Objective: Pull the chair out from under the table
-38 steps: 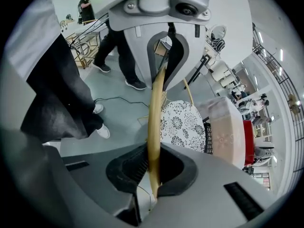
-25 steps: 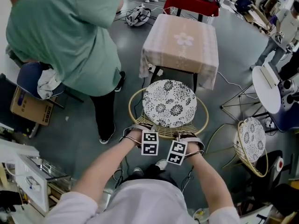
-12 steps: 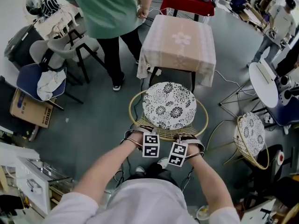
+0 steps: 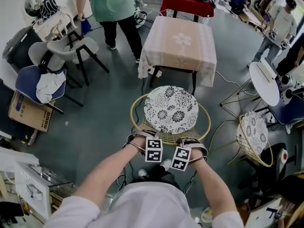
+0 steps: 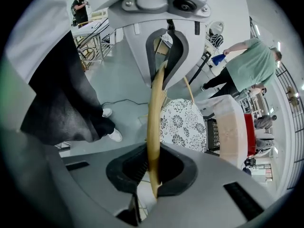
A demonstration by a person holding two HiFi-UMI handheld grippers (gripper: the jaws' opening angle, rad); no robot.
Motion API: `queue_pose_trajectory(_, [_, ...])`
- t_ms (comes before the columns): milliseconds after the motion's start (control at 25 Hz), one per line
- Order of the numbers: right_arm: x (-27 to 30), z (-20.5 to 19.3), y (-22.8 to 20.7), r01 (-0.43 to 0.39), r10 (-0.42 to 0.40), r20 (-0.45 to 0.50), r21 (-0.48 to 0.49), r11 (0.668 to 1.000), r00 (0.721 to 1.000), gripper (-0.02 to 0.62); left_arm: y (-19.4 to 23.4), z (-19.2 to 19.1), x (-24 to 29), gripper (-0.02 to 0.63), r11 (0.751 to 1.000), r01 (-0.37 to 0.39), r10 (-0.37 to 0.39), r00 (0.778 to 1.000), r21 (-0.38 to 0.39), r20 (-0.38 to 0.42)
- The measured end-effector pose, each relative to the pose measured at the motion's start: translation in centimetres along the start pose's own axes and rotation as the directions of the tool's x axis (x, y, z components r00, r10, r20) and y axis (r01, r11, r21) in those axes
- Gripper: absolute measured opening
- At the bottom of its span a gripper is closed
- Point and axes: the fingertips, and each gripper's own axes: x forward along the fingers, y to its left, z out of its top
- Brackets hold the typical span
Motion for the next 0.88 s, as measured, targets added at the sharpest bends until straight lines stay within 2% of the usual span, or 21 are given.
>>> queue_pose_trajectory(480, [-0.14, 0.25, 0.26, 0.043, -0.044, 0.004, 0.034, 0.998, 0.999, 0.026, -0.42, -0.02, -0.16, 0.06, 1.0, -0.001, 0.001, 1.0, -0.015, 0.015])
queue_pose_trajectory(600, [-0.19, 0.43, 0.43, 0.02, -0.022, 0.019, 0.106, 0.994, 1.0, 0.042, -0.31, 0.04, -0.29, 0.06, 0.999, -0.004, 0.006, 0.999, -0.047, 0.042])
queue_pose_trajectory(680, [-0.32, 0.64, 0.55, -0.002, -0.003, 0.031, 0.159, 0.987, 1.0, 0.117, -0.3, 0.2, -0.42, 0.071, 0.996, -0.003, 0.01, 0.997, -0.091, 0.077])
queue_pose_trajectory(800, [-0.65, 0.77, 0.67, 0.003, -0.008, 0.027, 0.188, 0.982, 1.0, 0.124, -0.49, 0.36, -0.76, 0.113, 0.986, 0.007, 0.014, 0.992, -0.164, 0.126])
queue_pose_trajectory(880, [-0.94, 0.94, 0.65, 0.02, -0.024, 0.02, 0.19, 0.982, 1.0, 0.124, -0.53, 0.35, -1.01, 0.123, 0.984, -0.005, 0.031, 0.989, -0.178, 0.145])
